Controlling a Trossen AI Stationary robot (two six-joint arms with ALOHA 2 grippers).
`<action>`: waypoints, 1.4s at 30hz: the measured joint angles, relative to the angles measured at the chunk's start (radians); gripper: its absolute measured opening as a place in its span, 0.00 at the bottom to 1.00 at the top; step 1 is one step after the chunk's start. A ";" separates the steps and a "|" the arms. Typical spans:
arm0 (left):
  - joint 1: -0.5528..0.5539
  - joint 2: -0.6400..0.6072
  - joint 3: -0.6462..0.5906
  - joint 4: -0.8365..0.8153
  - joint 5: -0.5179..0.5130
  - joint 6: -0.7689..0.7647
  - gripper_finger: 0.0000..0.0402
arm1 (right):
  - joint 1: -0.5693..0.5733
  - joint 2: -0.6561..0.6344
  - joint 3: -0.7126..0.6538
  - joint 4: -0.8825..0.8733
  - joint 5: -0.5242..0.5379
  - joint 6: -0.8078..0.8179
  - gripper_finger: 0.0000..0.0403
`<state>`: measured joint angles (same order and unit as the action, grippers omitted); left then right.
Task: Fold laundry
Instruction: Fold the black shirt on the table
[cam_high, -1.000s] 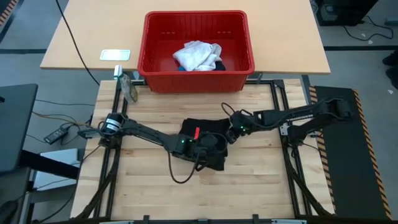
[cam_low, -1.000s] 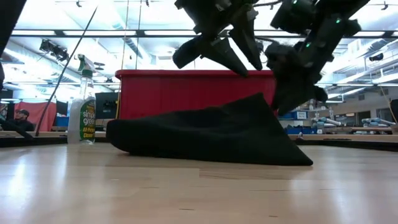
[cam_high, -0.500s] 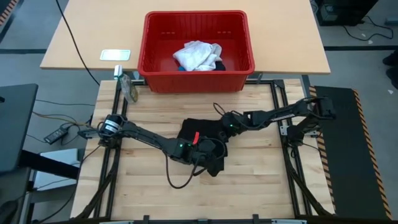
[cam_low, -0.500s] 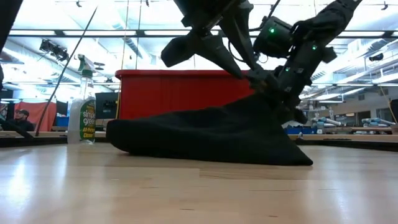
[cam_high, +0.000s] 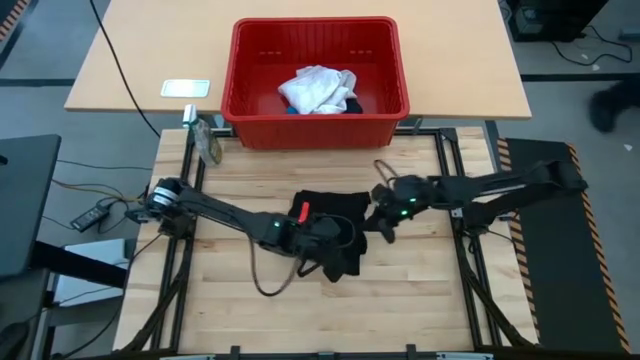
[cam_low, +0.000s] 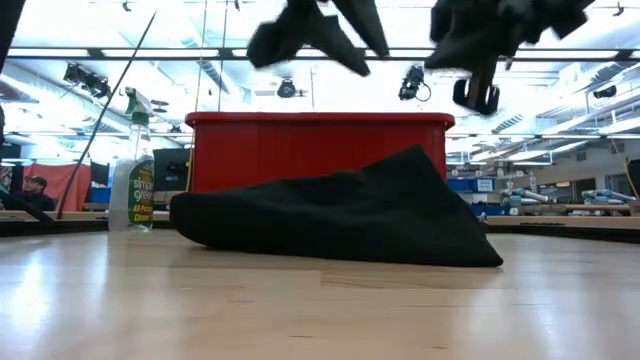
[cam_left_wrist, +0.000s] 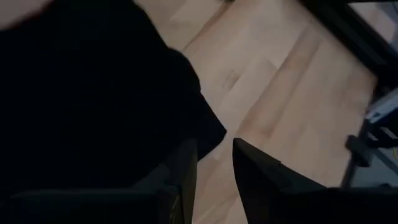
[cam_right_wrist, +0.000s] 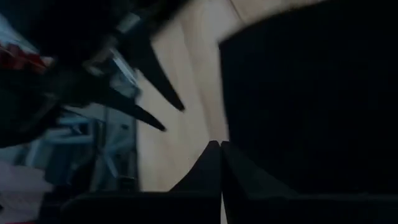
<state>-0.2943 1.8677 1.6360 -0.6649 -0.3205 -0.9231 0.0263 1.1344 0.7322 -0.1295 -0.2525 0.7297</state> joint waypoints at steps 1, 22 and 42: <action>0.002 -0.015 0.000 0.012 -0.002 0.008 0.26 | 0.005 -0.026 0.000 0.001 0.009 0.011 0.01; -0.003 -0.022 -0.001 0.054 -0.017 0.001 0.26 | 0.063 0.263 -0.001 -0.137 0.253 -0.100 0.42; -0.163 -0.067 -0.001 -0.326 -0.015 -0.226 0.26 | 0.248 0.299 -0.002 0.249 -0.098 0.103 0.02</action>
<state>-0.4573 1.8006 1.6352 -0.9909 -0.3354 -1.1486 0.2739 1.4330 0.7307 0.1194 -0.3509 0.8326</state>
